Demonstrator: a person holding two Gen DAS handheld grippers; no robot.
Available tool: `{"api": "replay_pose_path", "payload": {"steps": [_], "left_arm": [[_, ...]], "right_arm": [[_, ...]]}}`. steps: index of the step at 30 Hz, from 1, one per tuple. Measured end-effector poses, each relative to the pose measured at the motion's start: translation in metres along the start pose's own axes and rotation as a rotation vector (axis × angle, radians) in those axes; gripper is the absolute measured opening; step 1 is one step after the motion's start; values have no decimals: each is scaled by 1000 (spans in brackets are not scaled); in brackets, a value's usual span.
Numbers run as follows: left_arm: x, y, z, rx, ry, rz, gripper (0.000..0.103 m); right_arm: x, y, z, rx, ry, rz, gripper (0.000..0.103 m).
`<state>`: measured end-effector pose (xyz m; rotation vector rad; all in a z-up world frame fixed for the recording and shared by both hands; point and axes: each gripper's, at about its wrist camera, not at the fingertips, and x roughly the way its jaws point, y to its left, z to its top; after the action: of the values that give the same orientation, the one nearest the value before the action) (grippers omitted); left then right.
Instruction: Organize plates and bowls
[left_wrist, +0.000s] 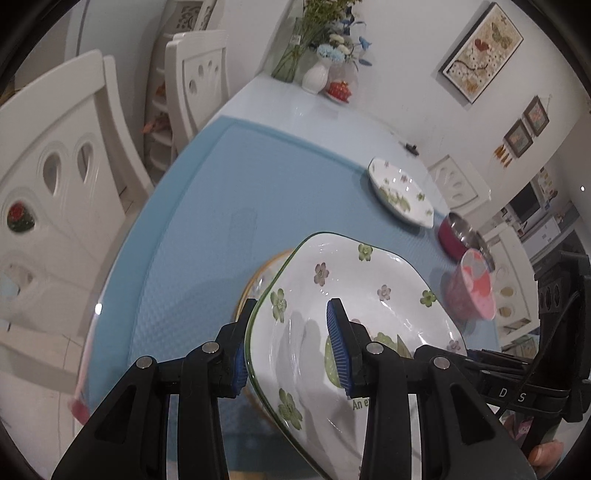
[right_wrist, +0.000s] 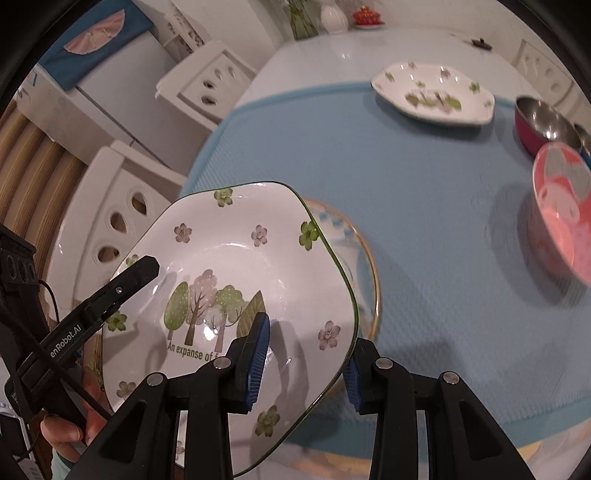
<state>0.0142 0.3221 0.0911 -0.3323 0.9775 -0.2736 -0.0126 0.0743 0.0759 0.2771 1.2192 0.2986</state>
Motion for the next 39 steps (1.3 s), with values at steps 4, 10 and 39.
{"api": "replay_pose_path", "payload": {"steps": [4,10,39], "left_arm": [[10,5,-8,0,17,-1,33],[29,6,-13,53,58,25,33],[25,9,16,106,120,71,42]], "right_arm": [[11,-3,-10,4,18,-16,36],[25,-11,-10,18,34,-32,36],[25,-5,4,31,69,-96,36]]}}
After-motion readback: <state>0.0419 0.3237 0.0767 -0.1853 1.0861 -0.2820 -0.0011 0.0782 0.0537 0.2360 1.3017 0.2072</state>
